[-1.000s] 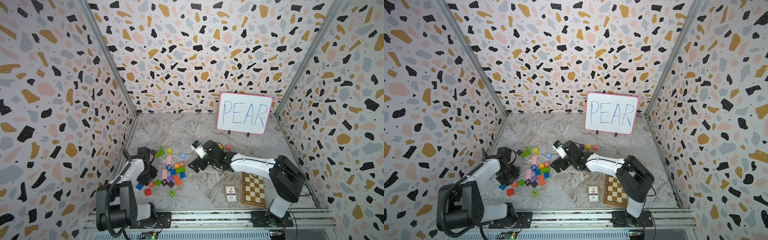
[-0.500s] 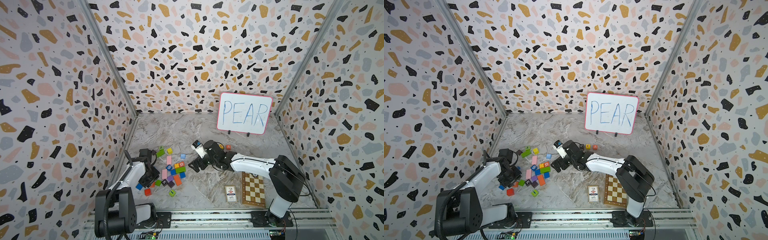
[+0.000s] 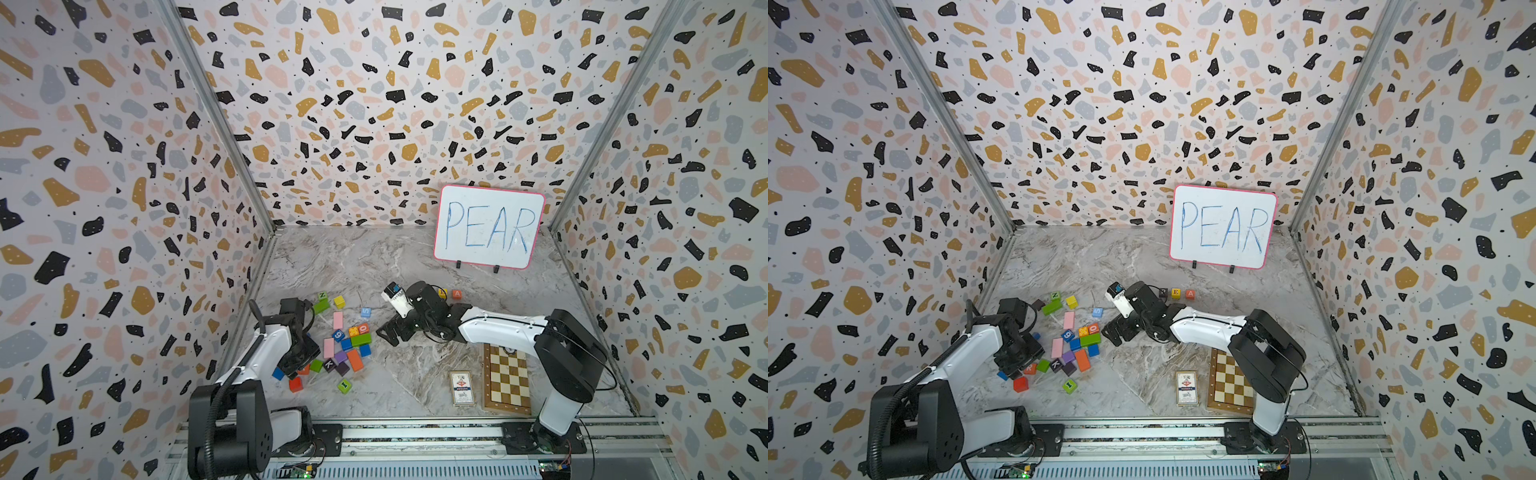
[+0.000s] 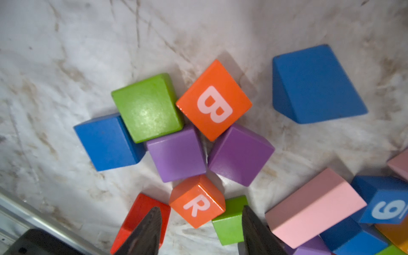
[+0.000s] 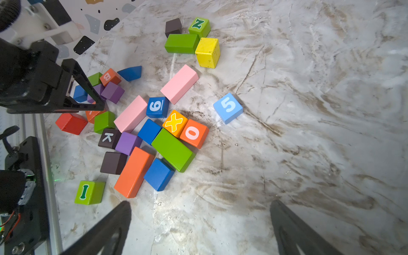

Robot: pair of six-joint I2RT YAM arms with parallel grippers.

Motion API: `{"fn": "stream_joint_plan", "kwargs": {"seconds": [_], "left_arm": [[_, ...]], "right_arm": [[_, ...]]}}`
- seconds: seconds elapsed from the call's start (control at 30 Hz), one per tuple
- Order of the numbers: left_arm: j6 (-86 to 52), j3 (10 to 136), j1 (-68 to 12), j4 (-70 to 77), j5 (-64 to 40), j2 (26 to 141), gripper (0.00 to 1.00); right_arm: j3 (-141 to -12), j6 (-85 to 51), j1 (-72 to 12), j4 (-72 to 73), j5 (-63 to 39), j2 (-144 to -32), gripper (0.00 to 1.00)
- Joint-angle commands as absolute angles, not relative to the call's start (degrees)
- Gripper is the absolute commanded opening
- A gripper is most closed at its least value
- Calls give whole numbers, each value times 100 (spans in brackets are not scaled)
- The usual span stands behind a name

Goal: Spell the uppercase word “pear” with letter blocks
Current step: Pick up the letter block from the center of the board.

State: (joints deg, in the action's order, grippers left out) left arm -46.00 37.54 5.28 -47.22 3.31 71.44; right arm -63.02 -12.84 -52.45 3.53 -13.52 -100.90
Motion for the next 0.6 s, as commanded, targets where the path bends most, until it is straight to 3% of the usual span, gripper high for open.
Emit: {"fn": "stream_joint_plan", "kwargs": {"seconds": [0.0, 0.27, 0.47, 0.57], "left_arm": [[-4563, 3841, 510, -4734, 427, 7258, 55], [-4537, 3885, 510, -4512, 510, 7609, 44], [-4549, 3830, 501, -4422, 335, 7709, 44], [-4519, 3788, 501, -4389, 332, 7685, 50]], "right_arm": [[-6284, -1317, -5221, 417, -1393, -10081, 100], [-6258, -1311, -5212, 405, -1394, -10071, 100], [-6258, -1320, -5212, 430, -1410, -10098, 100], [-6258, -1325, -5204, 432, -1430, -10110, 99]]}}
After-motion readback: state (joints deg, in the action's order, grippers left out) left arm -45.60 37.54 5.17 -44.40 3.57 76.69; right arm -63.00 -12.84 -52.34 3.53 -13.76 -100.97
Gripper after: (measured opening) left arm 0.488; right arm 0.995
